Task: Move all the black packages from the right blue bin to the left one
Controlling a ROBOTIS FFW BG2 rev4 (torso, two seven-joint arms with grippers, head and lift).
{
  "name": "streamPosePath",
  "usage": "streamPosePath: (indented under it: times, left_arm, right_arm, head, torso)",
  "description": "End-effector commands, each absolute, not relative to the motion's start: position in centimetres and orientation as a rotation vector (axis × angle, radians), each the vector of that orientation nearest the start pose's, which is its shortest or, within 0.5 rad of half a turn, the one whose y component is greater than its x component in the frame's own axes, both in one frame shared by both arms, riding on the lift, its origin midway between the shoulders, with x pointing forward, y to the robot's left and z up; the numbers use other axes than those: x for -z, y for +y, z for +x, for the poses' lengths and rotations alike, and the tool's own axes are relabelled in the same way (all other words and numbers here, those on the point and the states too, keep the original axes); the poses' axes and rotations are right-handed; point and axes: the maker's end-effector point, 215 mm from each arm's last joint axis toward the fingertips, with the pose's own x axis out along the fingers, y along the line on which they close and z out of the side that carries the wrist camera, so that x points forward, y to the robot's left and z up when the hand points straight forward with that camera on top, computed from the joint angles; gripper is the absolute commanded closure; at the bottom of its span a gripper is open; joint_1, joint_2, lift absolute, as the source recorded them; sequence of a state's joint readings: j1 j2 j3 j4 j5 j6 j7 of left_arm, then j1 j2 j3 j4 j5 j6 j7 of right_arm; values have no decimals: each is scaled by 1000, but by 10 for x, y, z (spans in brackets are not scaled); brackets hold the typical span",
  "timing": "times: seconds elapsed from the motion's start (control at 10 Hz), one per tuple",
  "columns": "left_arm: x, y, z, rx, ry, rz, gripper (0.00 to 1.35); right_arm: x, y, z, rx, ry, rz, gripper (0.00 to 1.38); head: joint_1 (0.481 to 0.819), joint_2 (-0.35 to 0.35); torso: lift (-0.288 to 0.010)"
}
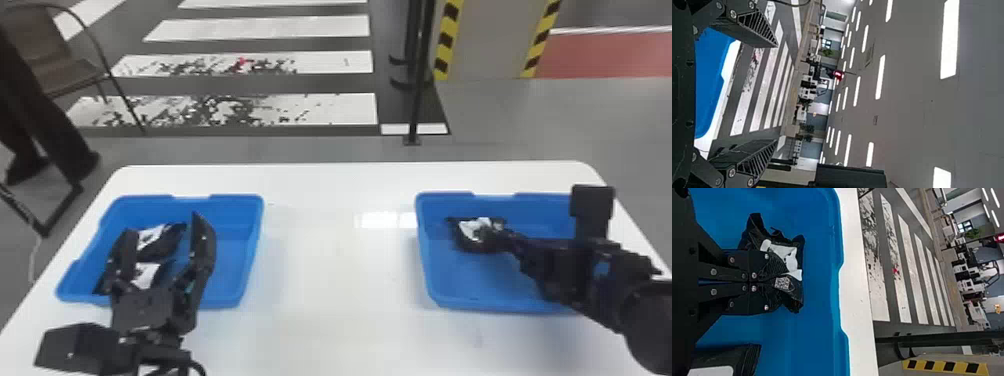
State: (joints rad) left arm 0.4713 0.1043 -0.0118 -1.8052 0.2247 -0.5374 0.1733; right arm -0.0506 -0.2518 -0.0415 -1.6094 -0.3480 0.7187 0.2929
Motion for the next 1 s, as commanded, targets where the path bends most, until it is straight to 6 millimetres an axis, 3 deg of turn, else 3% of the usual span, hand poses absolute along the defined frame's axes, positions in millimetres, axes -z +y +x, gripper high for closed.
streamPosePath:
  times: [0.0,0.3,0.4,0.5,0.7,0.8,0.9]
  left_arm:
    - [290,301,420,-191,-327,-165,191]
    - [267,291,414,-181,-408,-250,190]
    - [259,280,414,-164,-425,-302,191]
    - [252,260,418,-125,-418,-365,191]
    - [248,200,426,-6,-354,-520,200]
    - [245,171,430,73,-326,-554,243]
    - [244,153,429,112,-309,-572,282]
  right_arm:
    - [436,-253,545,-291,522,234,1231]
    - [355,-207,536,-453,344,359,1231]
    - [330,-176,533,-548,293,411,1231]
    - [313,-138,527,-660,269,483,1231]
    - [297,-67,504,-875,267,643,1231]
    - [293,-44,496,-931,280,672,1231]
    - [290,-25,489,-975,291,696,1231]
  head:
    - [695,60]
    - [695,77]
    - [695,93]
    - [695,109]
    - [695,143]
    - [695,159]
    - [695,156]
  torso:
    - [-154]
    - [-154]
    - [-154]
    - [-154]
    - [-154]
    - [-154]
    - [-154]
